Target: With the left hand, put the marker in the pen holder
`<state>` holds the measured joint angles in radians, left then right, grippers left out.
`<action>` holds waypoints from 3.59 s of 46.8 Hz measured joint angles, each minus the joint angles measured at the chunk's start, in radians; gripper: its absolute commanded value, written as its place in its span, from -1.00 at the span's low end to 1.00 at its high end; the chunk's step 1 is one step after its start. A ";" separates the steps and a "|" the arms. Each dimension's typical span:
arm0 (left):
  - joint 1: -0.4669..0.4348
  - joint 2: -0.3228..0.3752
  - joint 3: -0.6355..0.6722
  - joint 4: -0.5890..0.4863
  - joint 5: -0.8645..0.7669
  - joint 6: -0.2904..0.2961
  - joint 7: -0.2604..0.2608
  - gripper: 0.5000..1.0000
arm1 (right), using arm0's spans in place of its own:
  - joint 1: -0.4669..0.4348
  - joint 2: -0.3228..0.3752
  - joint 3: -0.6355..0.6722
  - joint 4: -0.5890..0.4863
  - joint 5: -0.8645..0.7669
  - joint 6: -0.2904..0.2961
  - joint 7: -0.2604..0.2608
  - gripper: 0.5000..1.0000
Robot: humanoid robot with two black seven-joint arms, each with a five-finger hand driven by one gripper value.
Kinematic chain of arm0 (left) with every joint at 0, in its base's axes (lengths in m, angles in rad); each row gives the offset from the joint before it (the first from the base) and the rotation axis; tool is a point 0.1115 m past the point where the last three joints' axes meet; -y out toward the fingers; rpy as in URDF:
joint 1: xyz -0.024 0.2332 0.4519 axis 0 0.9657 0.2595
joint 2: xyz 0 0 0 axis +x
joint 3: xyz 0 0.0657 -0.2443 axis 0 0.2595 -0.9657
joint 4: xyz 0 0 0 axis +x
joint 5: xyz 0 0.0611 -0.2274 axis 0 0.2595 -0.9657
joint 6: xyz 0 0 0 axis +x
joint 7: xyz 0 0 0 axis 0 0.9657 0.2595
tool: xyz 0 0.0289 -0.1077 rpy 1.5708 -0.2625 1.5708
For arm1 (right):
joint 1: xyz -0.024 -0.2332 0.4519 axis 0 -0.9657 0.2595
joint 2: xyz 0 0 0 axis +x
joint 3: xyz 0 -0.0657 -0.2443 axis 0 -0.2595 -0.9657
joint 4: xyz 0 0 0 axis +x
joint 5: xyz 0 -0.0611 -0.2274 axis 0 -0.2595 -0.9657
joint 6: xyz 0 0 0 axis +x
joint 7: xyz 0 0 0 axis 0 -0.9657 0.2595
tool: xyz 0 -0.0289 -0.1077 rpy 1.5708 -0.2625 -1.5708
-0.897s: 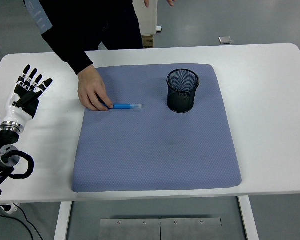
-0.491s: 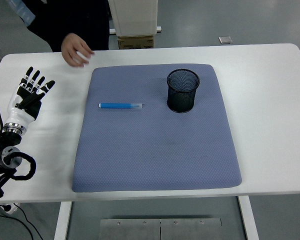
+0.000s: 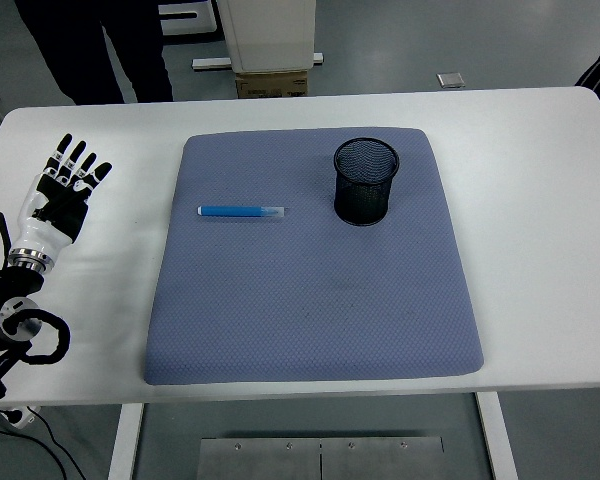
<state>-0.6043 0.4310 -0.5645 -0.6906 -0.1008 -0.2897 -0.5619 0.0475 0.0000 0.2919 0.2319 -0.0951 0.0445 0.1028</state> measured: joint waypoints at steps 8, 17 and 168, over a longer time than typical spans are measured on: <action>0.003 0.004 -0.027 0.002 0.004 -0.058 -0.003 1.00 | 0.000 0.000 0.000 0.000 0.000 0.000 0.000 1.00; 0.004 0.002 -0.029 0.004 0.013 -0.065 0.002 1.00 | 0.000 0.000 0.000 0.000 0.000 0.000 0.000 1.00; -0.788 -0.137 1.138 -0.040 0.567 0.113 0.172 1.00 | 0.000 0.000 0.000 0.000 0.000 0.000 0.000 1.00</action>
<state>-1.3918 0.2938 0.5734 -0.7303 0.4667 -0.1763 -0.3895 0.0475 0.0000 0.2917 0.2316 -0.0951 0.0445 0.1027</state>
